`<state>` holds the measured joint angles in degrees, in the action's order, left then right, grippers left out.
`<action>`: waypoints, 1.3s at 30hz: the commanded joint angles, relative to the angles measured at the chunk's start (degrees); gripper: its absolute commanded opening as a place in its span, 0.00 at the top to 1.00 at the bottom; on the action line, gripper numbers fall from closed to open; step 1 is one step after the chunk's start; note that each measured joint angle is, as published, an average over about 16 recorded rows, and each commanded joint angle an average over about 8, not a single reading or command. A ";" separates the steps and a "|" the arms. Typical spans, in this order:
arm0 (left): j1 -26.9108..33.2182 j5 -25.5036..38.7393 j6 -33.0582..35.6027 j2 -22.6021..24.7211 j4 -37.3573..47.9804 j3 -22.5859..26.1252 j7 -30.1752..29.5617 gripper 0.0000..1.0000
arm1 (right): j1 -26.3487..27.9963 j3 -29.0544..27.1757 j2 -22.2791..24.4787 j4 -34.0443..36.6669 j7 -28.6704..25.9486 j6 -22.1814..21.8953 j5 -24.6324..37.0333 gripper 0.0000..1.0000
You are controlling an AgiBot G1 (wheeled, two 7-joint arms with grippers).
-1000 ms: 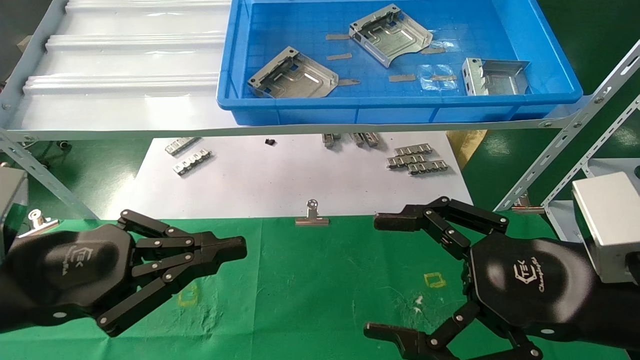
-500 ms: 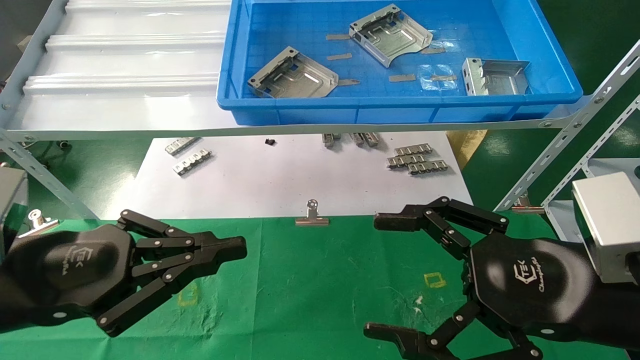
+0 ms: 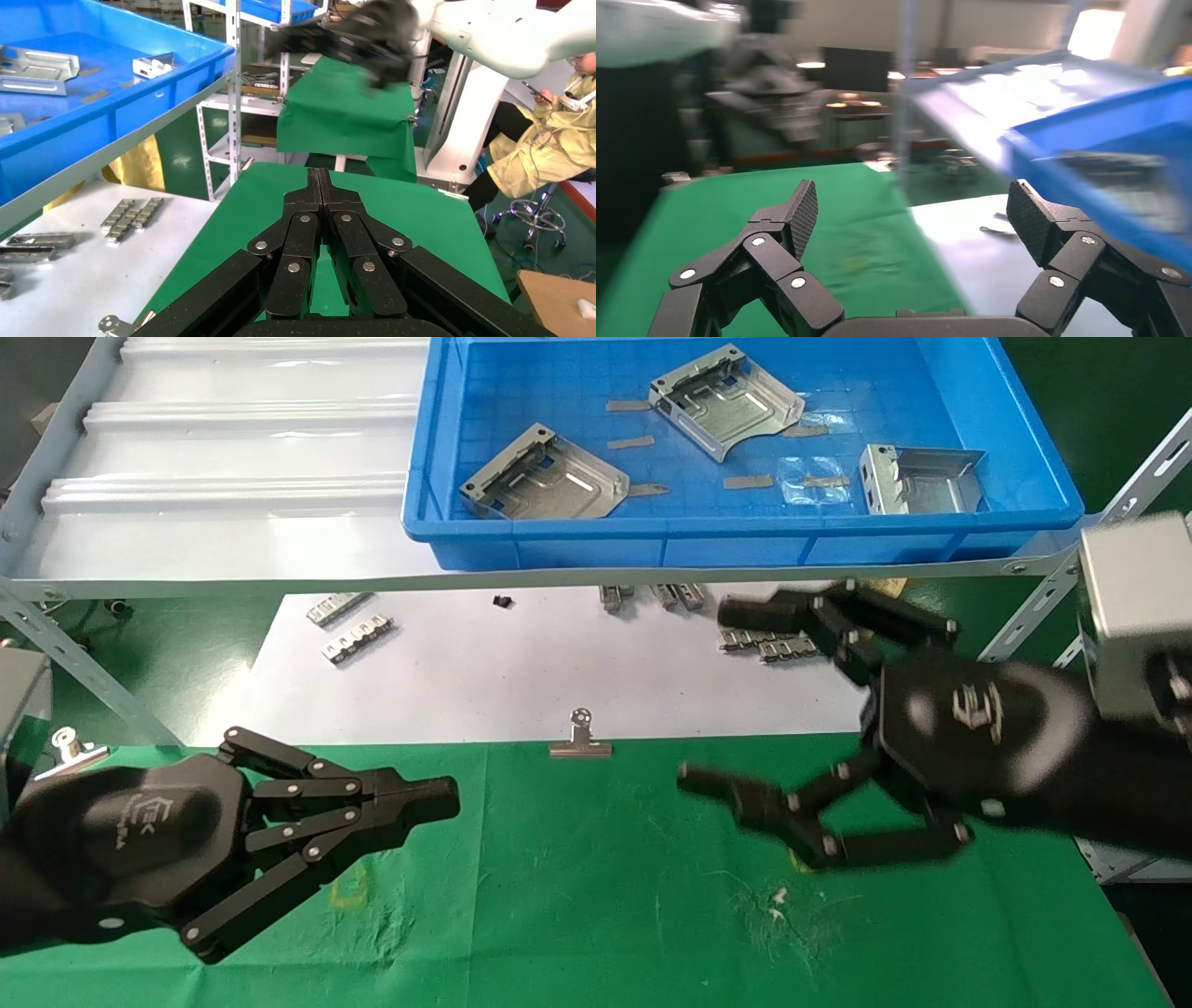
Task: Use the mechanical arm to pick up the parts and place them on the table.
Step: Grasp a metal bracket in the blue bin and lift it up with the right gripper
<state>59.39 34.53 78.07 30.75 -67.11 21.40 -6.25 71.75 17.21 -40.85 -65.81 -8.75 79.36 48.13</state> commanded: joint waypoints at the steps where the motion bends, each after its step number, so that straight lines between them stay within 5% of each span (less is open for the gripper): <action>1: 0.00 0.00 0.00 0.00 0.00 0.00 0.00 1.00 | 2.75 0.27 -1.42 1.73 0.29 -1.71 1.60 0.00; 3: 0.00 0.00 0.00 0.00 0.00 0.00 0.00 0.95 | 7.46 1.84 -4.30 5.78 -0.13 -3.83 4.88 0.00; 11: 0.00 0.00 0.00 0.00 0.00 0.00 0.00 0.00 | 26.28 9.36 -16.92 27.84 1.85 -13.19 20.19 0.00; 19: 0.00 0.00 0.00 0.00 0.00 0.00 0.00 0.00 | 37.69 13.90 -28.41 49.24 5.75 -26.36 29.90 0.00; 20: 0.00 0.00 0.00 0.00 0.00 0.00 0.00 0.00 | 38.45 14.20 -29.59 51.19 5.94 -28.16 30.55 0.06; 27: 0.00 0.00 0.00 0.00 0.00 0.00 0.00 0.00 | 41.40 15.33 -34.77 59.66 6.19 -34.92 32.70 0.93; 28: 0.00 0.00 0.00 0.00 0.00 0.00 0.00 0.00 | 41.64 15.47 -35.16 60.36 6.13 -35.18 32.87 1.00; 39: 0.00 0.00 0.00 0.00 0.00 0.00 0.00 0.00 | 42.75 16.94 -36.63 62.37 4.45 -36.08 34.37 1.00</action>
<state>59.39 34.53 78.07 30.75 -67.11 21.40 -6.25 114.34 34.21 -77.45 -3.62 -4.36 43.02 82.52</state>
